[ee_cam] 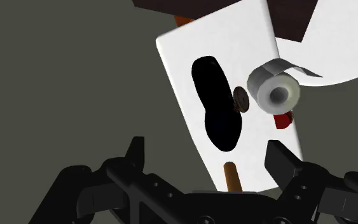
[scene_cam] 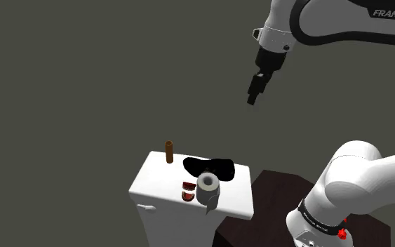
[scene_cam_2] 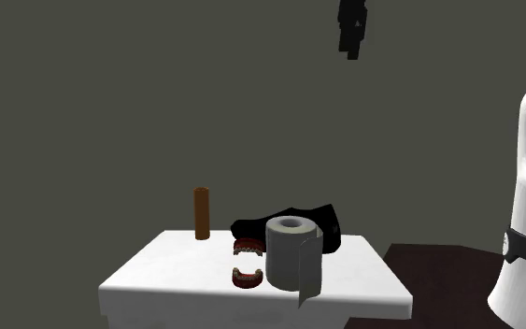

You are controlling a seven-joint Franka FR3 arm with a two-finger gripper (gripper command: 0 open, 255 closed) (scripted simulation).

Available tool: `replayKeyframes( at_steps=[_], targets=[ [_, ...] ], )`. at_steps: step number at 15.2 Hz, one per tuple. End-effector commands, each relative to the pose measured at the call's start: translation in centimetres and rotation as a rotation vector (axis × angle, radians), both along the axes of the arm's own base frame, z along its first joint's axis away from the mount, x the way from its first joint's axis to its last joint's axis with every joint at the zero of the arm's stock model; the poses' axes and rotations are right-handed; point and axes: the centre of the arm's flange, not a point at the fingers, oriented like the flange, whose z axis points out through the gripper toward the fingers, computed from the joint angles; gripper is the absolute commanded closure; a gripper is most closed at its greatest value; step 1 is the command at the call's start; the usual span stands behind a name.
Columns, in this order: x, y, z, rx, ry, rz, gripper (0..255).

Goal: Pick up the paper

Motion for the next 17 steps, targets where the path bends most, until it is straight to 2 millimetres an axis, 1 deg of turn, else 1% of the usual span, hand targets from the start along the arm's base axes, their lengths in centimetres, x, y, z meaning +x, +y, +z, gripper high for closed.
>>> replayKeyframes(
  at_steps=[1, 17],
  targets=[
    [0.0, 0.0, 0.0, 0.000, 0.000, 0.000, 0],
    [0.9, 9.6, -18.4, 0.042, 0.059, -0.063, 0]
  ],
)
